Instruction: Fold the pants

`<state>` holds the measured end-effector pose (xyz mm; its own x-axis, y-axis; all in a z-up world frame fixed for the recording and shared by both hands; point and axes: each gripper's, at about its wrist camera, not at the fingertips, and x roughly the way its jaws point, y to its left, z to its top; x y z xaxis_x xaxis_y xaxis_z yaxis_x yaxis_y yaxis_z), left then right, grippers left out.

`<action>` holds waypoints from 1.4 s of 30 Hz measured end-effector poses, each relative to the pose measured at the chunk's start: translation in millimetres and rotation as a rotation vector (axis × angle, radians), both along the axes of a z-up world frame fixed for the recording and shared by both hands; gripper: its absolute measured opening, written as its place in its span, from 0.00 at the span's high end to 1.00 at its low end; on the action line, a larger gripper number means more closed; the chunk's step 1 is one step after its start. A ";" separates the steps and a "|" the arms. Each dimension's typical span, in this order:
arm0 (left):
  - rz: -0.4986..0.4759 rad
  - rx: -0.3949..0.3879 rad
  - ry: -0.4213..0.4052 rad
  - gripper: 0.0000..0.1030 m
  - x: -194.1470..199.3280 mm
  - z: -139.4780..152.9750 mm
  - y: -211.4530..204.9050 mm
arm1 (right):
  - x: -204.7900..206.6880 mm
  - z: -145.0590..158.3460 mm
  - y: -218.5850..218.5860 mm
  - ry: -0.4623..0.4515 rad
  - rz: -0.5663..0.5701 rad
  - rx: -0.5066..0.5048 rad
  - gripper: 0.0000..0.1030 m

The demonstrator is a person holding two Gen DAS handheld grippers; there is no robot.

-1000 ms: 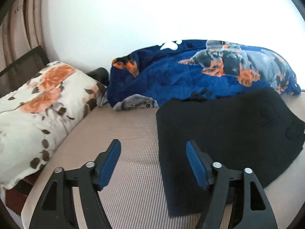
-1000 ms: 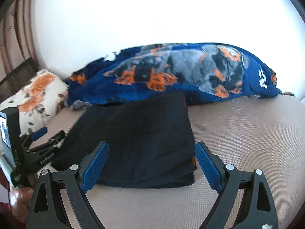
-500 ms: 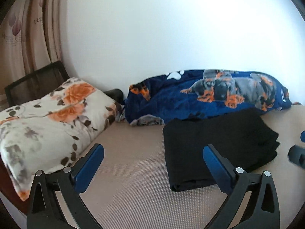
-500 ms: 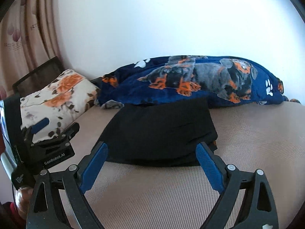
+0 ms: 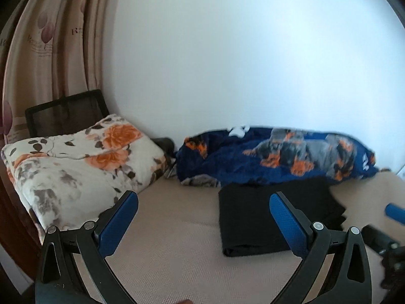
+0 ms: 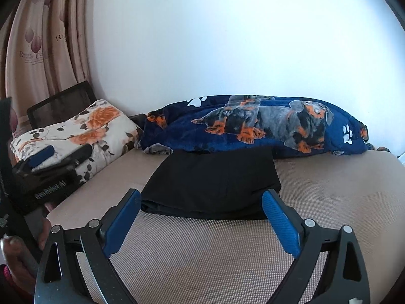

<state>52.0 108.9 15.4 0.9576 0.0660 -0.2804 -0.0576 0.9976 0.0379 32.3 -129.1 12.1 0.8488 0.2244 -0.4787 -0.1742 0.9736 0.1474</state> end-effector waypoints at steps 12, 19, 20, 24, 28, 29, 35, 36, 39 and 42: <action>-0.038 -0.016 -0.006 0.00 -20.8 14.4 -9.4 | -9.2 4.8 -5.5 -0.009 -0.008 0.009 0.07; -0.059 -0.013 0.021 0.00 -19.0 9.7 -18.3 | -8.0 2.6 -7.3 0.000 -0.012 0.005 0.07; -0.061 -0.012 0.025 0.00 -18.3 8.7 -19.0 | -7.9 2.0 -7.7 0.002 -0.014 0.004 0.07; -0.073 -0.019 0.051 0.00 -14.9 3.7 -22.0 | -7.2 -1.9 -9.5 0.013 -0.023 0.002 0.07; -0.076 -0.022 0.067 0.00 -13.2 -1.9 -24.7 | -7.3 -3.8 -11.1 0.016 -0.031 -0.001 0.07; -0.074 -0.019 0.071 0.00 -12.4 -3.5 -25.9 | -7.1 -4.5 -11.5 0.019 -0.033 -0.001 0.07; -0.078 0.000 0.087 0.00 -9.5 -10.7 -31.8 | -5.7 -8.0 -12.1 0.030 -0.038 0.000 0.07; -0.073 0.009 0.082 0.00 -9.4 -11.7 -32.8 | -5.7 -8.9 -11.8 0.033 -0.038 0.000 0.07; -0.044 0.041 0.063 0.00 -10.0 -16.1 -36.9 | -3.9 -11.3 -11.2 0.043 -0.034 -0.002 0.07; -0.041 0.040 0.066 0.00 -9.4 -18.5 -37.0 | -3.9 -13.2 -10.7 0.048 -0.033 -0.004 0.07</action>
